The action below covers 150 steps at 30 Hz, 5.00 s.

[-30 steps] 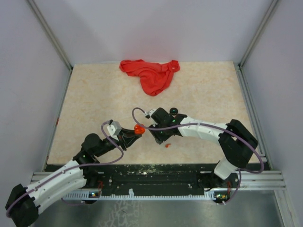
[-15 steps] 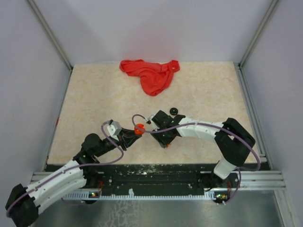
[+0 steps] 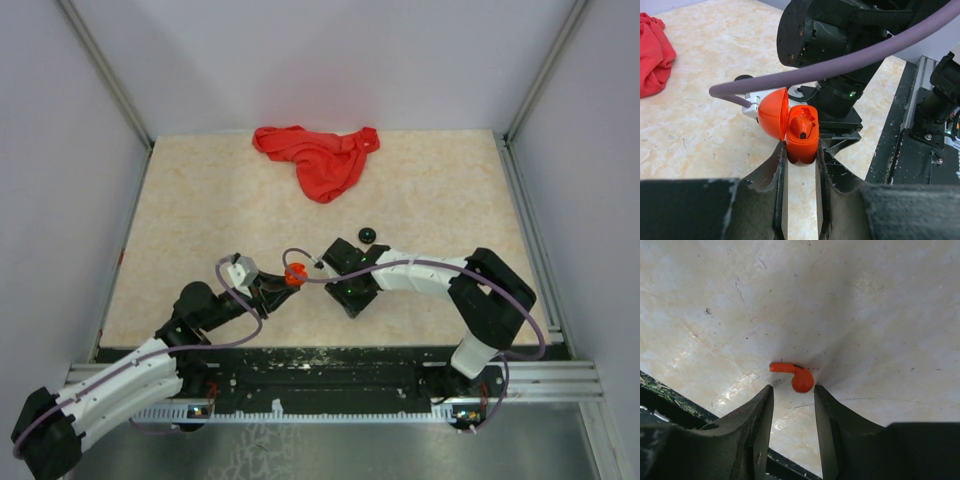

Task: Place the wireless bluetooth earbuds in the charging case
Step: Pick up the earbud from the corner of the board, then place the earbud in the charging case.

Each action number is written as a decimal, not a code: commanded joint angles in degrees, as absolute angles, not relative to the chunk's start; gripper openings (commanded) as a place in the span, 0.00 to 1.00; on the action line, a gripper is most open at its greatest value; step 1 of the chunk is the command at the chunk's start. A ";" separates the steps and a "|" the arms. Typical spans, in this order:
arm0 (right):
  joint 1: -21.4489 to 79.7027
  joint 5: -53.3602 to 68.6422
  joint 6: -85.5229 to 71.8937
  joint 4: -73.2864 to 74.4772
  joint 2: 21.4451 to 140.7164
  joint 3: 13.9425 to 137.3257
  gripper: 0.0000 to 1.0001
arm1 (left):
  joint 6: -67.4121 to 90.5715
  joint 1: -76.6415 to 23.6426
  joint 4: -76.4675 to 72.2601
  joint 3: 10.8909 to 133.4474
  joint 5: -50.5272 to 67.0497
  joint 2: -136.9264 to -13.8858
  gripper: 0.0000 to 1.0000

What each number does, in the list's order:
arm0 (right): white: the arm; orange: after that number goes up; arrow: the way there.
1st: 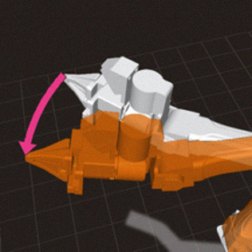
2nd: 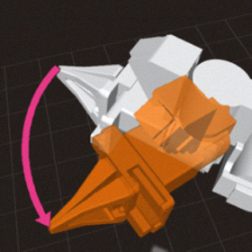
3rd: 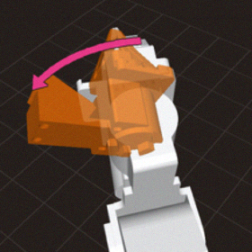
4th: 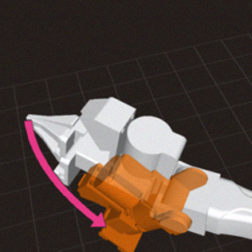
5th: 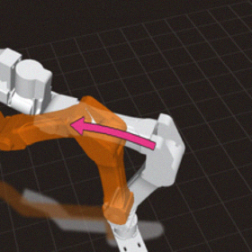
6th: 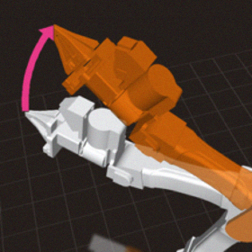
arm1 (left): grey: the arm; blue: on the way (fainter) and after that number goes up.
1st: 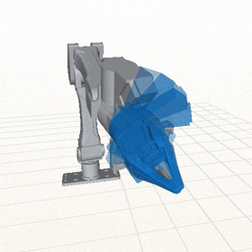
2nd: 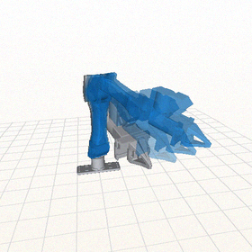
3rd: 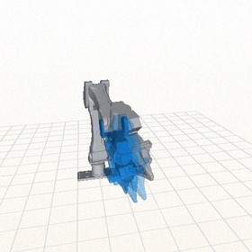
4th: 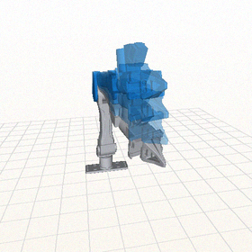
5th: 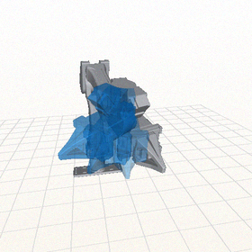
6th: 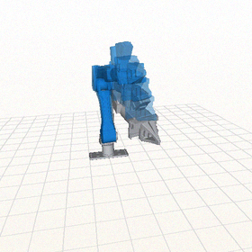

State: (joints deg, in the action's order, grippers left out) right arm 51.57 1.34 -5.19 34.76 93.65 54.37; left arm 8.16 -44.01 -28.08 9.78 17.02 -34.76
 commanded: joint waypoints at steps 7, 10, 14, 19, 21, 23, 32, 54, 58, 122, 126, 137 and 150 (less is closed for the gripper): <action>50.91 1.90 -10.95 33.83 93.32 53.67 0.39 | 8.88 -44.20 -30.55 9.68 17.87 -35.30 0.01; 50.19 2.01 -12.84 32.18 92.62 53.73 0.39 | 8.76 -44.21 -30.67 9.89 17.97 -35.65 0.01; 50.19 1.63 -13.14 32.62 92.88 53.67 0.35 | 8.70 -44.20 -30.59 9.89 17.95 -35.60 0.01; 50.23 2.02 -13.22 34.15 92.50 53.09 0.28 | 8.70 -44.21 -30.67 9.85 17.98 -35.85 0.01; 50.18 2.29 -13.48 34.06 92.37 52.81 0.26 | 8.83 -44.21 -30.82 9.77 17.98 -36.01 0.01; 50.22 1.98 -13.74 34.35 92.79 52.97 0.23 | 8.79 -44.21 -31.08 9.76 17.98 -36.24 0.01; 50.20 -1.98 -11.44 36.36 92.22 55.74 0.14 | 8.82 -44.21 -32.34 8.77 17.88 -36.72 0.01; 55.48 -14.79 13.46 52.66 75.14 73.38 0.07 | 10.81 -43.38 -43.55 11.35 29.27 -49.10 0.01; 59.59 -16.54 20.34 53.90 73.23 75.73 0.07 | 10.77 -42.79 -46.05 13.19 34.67 -51.94 0.01; 87.17 -31.58 56.86 46.34 69.44 68.13 0.01 | 20.42 -38.67 -56.93 23.34 58.35 -67.33 0.01; 87.14 -30.87 56.81 46.52 69.44 68.28 0.01 | 20.54 -38.67 -56.63 23.48 58.36 -67.32 0.01; 87.18 -30.61 57.26 45.89 69.60 67.94 0.01 | 20.65 -38.76 -55.55 24.75 59.71 -68.55 0.01; 87.12 -31.58 58.63 44.51 70.39 66.37 0.05 | 21.60 -38.76 -54.31 26.76 61.13 -69.52 0.01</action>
State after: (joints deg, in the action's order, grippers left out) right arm 86.48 -31.66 57.84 47.37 69.84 67.35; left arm 20.80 -38.83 -52.45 24.16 59.40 -69.34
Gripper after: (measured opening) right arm 0.163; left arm 0.259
